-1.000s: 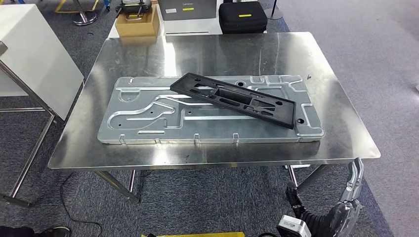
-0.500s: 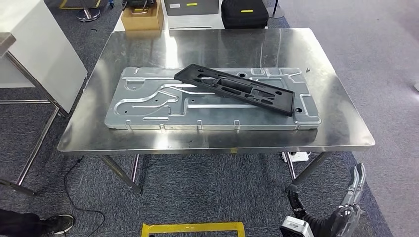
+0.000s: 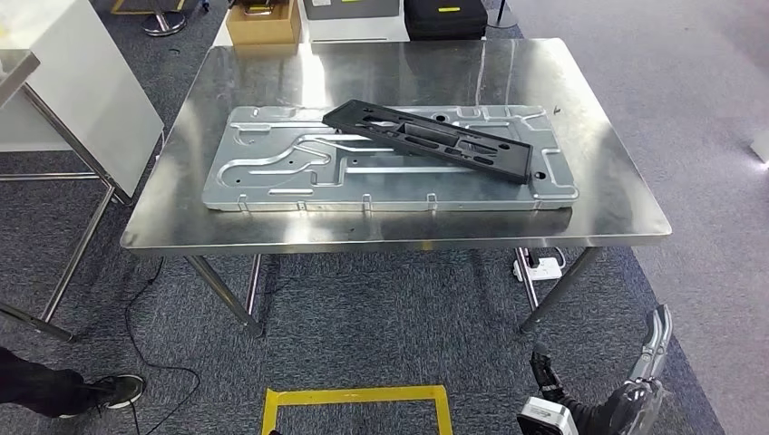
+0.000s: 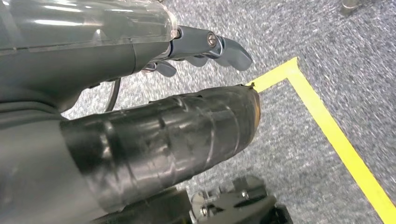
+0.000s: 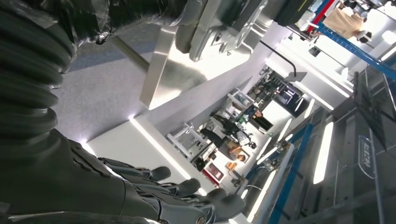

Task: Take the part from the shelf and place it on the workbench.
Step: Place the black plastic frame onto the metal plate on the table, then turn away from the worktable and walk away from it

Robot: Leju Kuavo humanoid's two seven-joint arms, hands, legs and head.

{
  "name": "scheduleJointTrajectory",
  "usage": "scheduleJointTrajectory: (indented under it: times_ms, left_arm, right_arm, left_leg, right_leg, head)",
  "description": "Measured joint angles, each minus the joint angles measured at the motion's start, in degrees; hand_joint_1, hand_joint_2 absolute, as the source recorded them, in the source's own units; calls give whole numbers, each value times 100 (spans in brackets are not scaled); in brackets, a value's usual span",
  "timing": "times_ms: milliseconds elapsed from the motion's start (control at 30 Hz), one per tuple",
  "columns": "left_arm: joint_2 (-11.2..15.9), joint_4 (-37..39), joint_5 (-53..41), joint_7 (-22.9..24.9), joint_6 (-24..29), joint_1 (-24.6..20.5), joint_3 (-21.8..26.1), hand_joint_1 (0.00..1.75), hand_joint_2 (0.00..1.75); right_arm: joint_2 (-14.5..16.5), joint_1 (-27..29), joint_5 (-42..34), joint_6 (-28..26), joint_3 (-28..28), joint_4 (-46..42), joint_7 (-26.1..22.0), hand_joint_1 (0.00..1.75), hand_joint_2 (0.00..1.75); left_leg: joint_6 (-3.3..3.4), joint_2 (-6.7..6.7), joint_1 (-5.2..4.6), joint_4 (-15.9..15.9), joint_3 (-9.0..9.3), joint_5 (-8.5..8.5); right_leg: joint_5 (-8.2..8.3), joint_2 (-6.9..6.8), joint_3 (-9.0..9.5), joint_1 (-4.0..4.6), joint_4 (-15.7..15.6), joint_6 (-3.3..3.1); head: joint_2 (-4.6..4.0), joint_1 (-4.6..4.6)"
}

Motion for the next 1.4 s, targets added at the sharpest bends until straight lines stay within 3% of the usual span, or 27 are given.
scheduleJointTrajectory:
  times_ms: [67, 167, 200, 233, 300, 333, 400, 467, 533, 567, 600, 667, 700, 733, 800, 833, 867, 933, 967, 1033, 1067, 1133, 1200, 1233, 1300, 1367, 1400]
  left_arm:
    - [0, 0, 7, 2, 1, 6, 8, 0, 0]
    - [1, 0, 21, 1, 0, 12, 31, 0, 0]
    - [1, 0, 24, -3, 0, 12, 39, 0, 0]
    - [1, 0, 27, -6, 0, 10, 46, 0, 0]
    - [1, 0, 31, -9, 0, 7, 53, 0, 0]
    - [1, 0, 30, -8, 0, 5, 54, 0, 0]
    - [1, 0, 26, -3, 0, -7, 55, 0, 0]
    - [-1, 0, 21, 4, 0, -13, 55, 0, 0]
    - [-2, 0, 20, 13, 0, -6, 56, 0, 0]
    - [-3, 0, 20, 17, 0, -6, 57, 0, 0]
    - [-3, 0, 20, 19, 0, -6, 57, 0, 0]
    - [-4, 0, 20, 19, 0, -10, 58, 0, 0]
    - [-4, 0, 19, 18, 0, -9, 59, 0, 0]
    - [-4, 0, 19, 18, 0, -8, 60, 0, 0]
    - [-4, 0, 19, 17, -1, -6, 60, 0, 0]
    - [-4, 0, 19, 17, -1, -8, 60, 0, 0]
    - [-4, 0, 19, 17, -1, -8, 60, 0, 0]
    - [-4, 0, 19, 17, -1, -9, 60, 0, 0]
    - [-4, 0, 19, 17, -2, -8, 60, 0, 0]
    - [-4, 0, 19, 17, -5, -4, 60, 0, 0]
    - [-4, 0, 19, 17, -6, -2, 61, 0, 0]
    - [-4, 0, 19, 17, -9, 9, 62, 0, 0]
    - [-4, 0, 19, 17, -11, 22, 62, 0, 0]
    - [-4, 0, 19, 17, -11, 23, 62, 0, 0]
    - [-4, 0, 20, 17, -11, 20, 62, 0, 0]
    - [-4, 0, 20, 17, -11, 14, 62, 0, 0]
    - [-4, 0, 19, 16, -11, 9, 62, 0, 0]
  right_arm:
    - [7, -6, 0, 1, -1, 10, 5, 0, 175]
    - [28, -10, 9, 2, -2, 26, 12, 0, 175]
    - [33, -10, 16, 2, -3, 35, 16, 0, 175]
    - [36, -11, 23, 2, -3, 44, 22, 0, 175]
    - [36, -11, 38, 2, -3, 62, 33, 0, 175]
    - [36, -12, 46, 2, -3, 67, 38, 0, 175]
    - [37, -16, 62, 2, -3, 72, 44, 0, 175]
    - [39, -22, 71, 2, -4, 73, 49, 0, 175]
    - [43, -20, 68, 2, -9, 73, 51, 0, 175]
    - [44, -15, 66, 2, -15, 73, 52, 0, 175]
    - [44, -10, 64, 2, -22, 74, 52, 0, 175]
    - [44, -4, 56, 2, -41, 84, 56, 0, 175]
    - [44, -2, 54, 2, -47, 93, 58, 0, 175]
    - [44, -1, 51, 2, -53, 104, 62, 0, 175]
    - [44, 1, 49, 2, -63, 127, 73, 0, 175]
    - [44, 0, 48, 2, -67, 135, 78, 0, 175]
    - [44, -3, 48, 2, -69, 140, 81, 0, 175]
    - [44, -14, 49, 2, -70, 143, 82, 0, 175]
    - [44, -18, 50, 2, -70, 143, 81, 0, 175]
    - [46, -13, 50, 1, -72, 145, 81, 0, 175]
    - [49, -12, 50, 2, -73, 146, 83, 0, 175]
    - [56, -11, 51, 2, -75, 151, 83, 0, 175]
    - [63, -6, 53, 2, -78, 160, 83, 0, 175]
    - [66, -5, 53, 2, -79, 166, 83, 0, 175]
    - [67, -5, 54, 2, -81, 174, 83, 0, 175]
    - [67, -3, 56, 2, -83, 177, 83, 0, 175]
    - [68, -2, 57, 1, -85, 177, 83, 0, 175]
  left_leg:
    - [-68, -14, 21, 141, -92, -199]
    - [-143, -24, 51, 983, -331, -1003]
    - [-156, -24, 55, 1296, -371, -1146]
    - [-163, -24, 56, 1499, -352, -1144]
    - [-160, -24, 58, 1375, -62, -824]
    - [-151, -25, 58, 1050, 218, -678]
    - [-106, -30, 40, 199, 814, -693]
    - [-28, -36, 9, -261, 1064, -813]
    - [77, -22, 11, -295, 988, -716]
    - [132, -8, 16, -299, 927, -643]
    - [185, 9, 22, -310, 850, -563]
    - [248, 30, 8, -305, 670, -416]
    - [260, 36, -2, -296, 570, -341]
    - [259, 42, -10, -280, 466, -268]
    - [243, 48, -20, -226, 237, -131]
    - [229, 47, -23, -190, 130, -69]
    - [210, 43, -32, -152, 35, -15]
    - [157, 39, -42, -91, -77, 87]
    - [124, 41, -40, -80, -105, 135]
    - [52, 32, -19, -72, -145, 200]
    - [17, 16, -8, -20, -181, 112]
    - [-40, -16, 19, 357, -311, -385]
    - [-81, -21, 42, 1030, -443, -908]
    - [-96, -21, 51, 1320, -456, -975]
    - [-113, -21, 67, 1458, -277, -715]
    - [-114, -23, 78, 886, 244, -460]
    - [-102, -29, 71, 440, 564, -506]
  right_leg:
    - [121, -23, -118, -14, -24, -95]
    - [325, -48, -368, -11, -30, -181]
    - [395, -53, -464, -5, -22, -179]
    - [468, -57, -563, -1, -8, -174]
    - [604, -62, -775, -2, 37, -150]
    - [667, -62, -867, -4, 67, -132]
    - [779, -62, -996, 7, 118, -79]
    - [899, -73, -1025, 13, 110, -16]
    - [960, -68, -1048, 2, 86, 49]
    - [850, -55, -1086, -8, 142, 78]
    - [609, -40, -1143, -15, 306, 101]
    - [-35, -27, -1271, -30, 934, 136]
    - [-240, -26, -1311, -31, 1297, 150]
    - [-280, -26, -1307, -31, 1567, 158]
    - [-6, -25, -1076, -31, 1632, 152]
    - [139, -24, -814, -29, 1381, 133]
    - [173, -22, -451, -17, 962, 105]
    - [-8, -19, 168, 14, 110, 50]
    - [-100, -18, 319, 37, -139, 27]
    - [-57, -31, 280, 40, -252, -30]
    - [9, -42, 222, 34, -265, -77]
    - [155, -65, 73, 18, -281, -160]
    - [295, -71, -109, 27, -268, -186]
    - [367, -75, -215, 29, -251, -177]
    - [504, -82, -452, 24, -186, -150]
    - [610, -79, -671, 15, -86, -108]
    - [651, -76, -748, 18, -31, -80]
  head:
    - [0, -4]
    - [0, -19]
    - [0, -19]
    - [0, -19]
    - [0, -19]
    - [0, -20]
    - [0, -19]
    - [0, -15]
    - [0, -12]
    - [0, -10]
    - [0, -8]
    - [0, -7]
    - [0, -7]
    - [0, -7]
    - [0, -8]
    - [0, -9]
    - [0, -8]
    - [0, -9]
    - [0, -10]
    - [0, -7]
    - [0, -8]
    - [0, -13]
    - [0, -19]
    - [0, -19]
    - [0, -20]
    - [0, -22]
    - [0, -20]
